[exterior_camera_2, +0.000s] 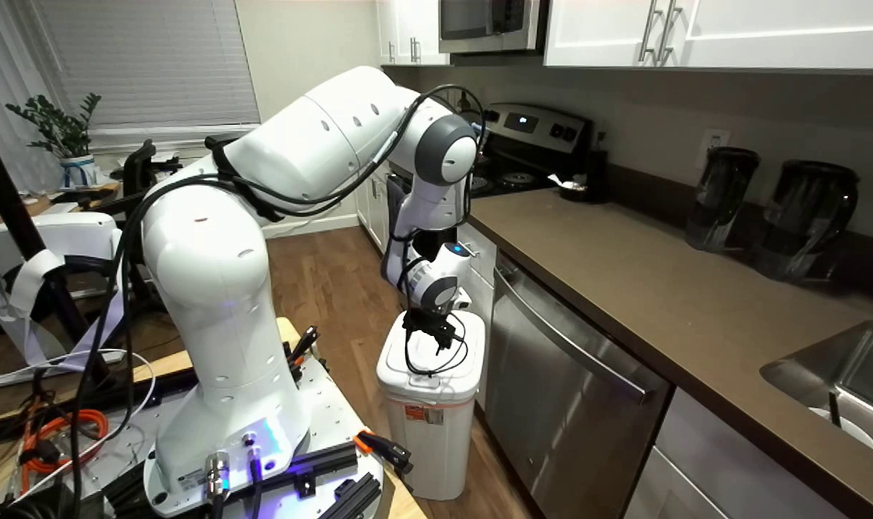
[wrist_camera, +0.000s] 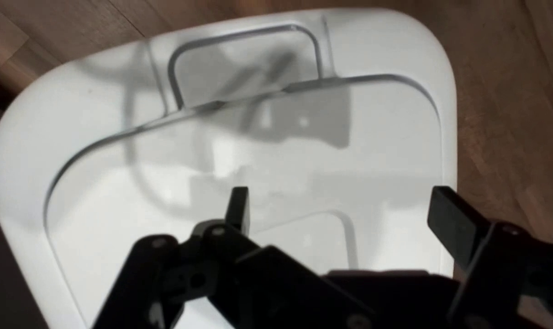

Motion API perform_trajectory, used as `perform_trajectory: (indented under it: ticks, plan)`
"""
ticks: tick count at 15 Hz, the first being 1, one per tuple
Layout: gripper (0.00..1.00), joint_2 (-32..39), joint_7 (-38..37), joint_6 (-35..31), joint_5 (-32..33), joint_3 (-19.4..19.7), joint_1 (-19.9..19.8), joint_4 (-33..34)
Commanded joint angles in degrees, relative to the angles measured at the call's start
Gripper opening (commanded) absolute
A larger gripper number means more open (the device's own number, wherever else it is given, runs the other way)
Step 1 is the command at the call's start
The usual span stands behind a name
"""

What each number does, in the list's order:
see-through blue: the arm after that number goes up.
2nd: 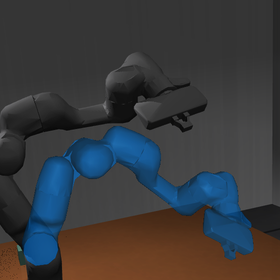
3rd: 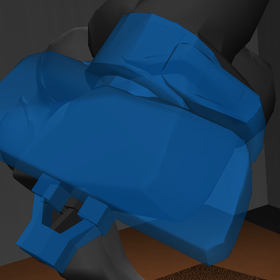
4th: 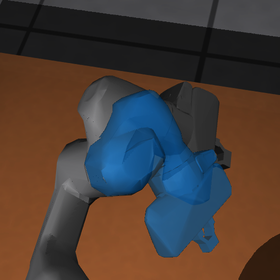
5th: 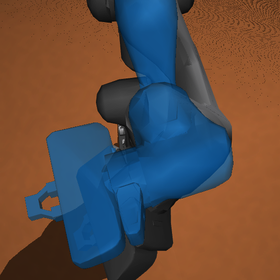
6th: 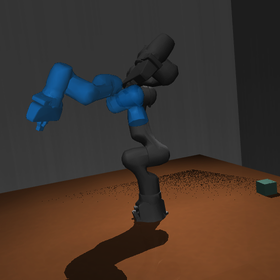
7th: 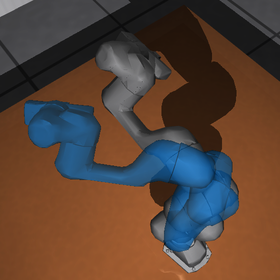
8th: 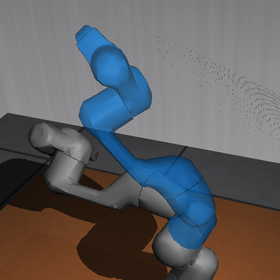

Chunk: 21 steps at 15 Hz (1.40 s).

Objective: Press the button on the bin

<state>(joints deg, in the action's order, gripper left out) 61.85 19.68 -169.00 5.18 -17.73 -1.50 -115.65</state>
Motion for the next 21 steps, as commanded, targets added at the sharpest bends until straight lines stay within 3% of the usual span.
perform_trajectory:
  ticks: [1,7,15,17,21]
  plan:
    - [1.0,0.63,-1.0,-1.02,1.07,-0.25,-0.27,-0.48]
    - [1.0,1.29,-0.86,-1.53,1.32,-0.19,-0.27,-0.09]
    - [1.0,1.35,-3.65,0.74,0.46,2.62,1.91,0.15]
    - [0.87,1.69,-4.16,1.11,0.57,3.33,2.76,0.35]
    - [0.99,2.08,-5.98,0.81,0.18,4.15,4.26,-0.44]
